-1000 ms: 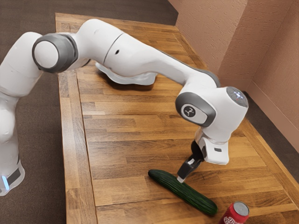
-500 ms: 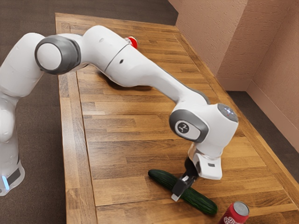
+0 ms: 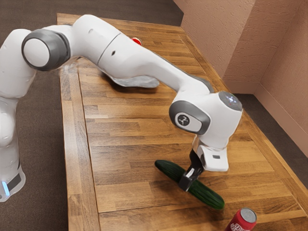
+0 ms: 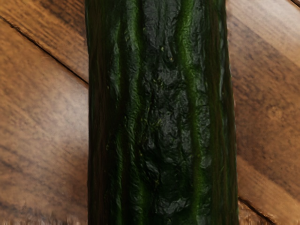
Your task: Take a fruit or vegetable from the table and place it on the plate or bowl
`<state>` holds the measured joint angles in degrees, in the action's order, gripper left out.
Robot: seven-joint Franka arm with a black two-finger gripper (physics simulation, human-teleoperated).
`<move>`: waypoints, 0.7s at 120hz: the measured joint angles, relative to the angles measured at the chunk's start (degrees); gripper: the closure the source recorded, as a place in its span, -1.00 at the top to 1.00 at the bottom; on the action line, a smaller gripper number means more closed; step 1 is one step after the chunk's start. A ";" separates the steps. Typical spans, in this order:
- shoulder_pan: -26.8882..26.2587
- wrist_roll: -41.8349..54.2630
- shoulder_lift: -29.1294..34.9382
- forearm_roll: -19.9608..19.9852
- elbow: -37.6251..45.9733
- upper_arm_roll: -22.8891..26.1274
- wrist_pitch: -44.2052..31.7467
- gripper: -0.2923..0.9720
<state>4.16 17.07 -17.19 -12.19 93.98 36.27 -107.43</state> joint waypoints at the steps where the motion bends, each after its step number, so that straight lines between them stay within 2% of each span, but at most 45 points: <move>1: 0.03 -0.02 1.10 0.02 0.59 -0.37 0.01 -0.22; 11: 0.44 -0.14 11.95 0.38 5.80 -5.21 0.62 -0.20; 20: 1.12 -0.02 17.18 0.62 7.04 -9.70 2.49 -0.20; 36: -0.50 1.68 19.25 0.85 5.79 -20.50 5.26 -0.21; 44: 1.59 3.08 19.24 1.26 5.01 -24.91 6.12 -0.22; 53: 6.17 4.92 19.25 2.17 4.75 -29.37 6.81 -0.22; 65: 14.87 7.81 19.11 3.99 4.67 -34.05 7.39 -0.22; 84: 32.28 13.09 13.50 6.37 1.14 -35.16 7.85 -0.23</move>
<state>36.45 30.17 -3.69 -5.81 95.12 1.11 -99.58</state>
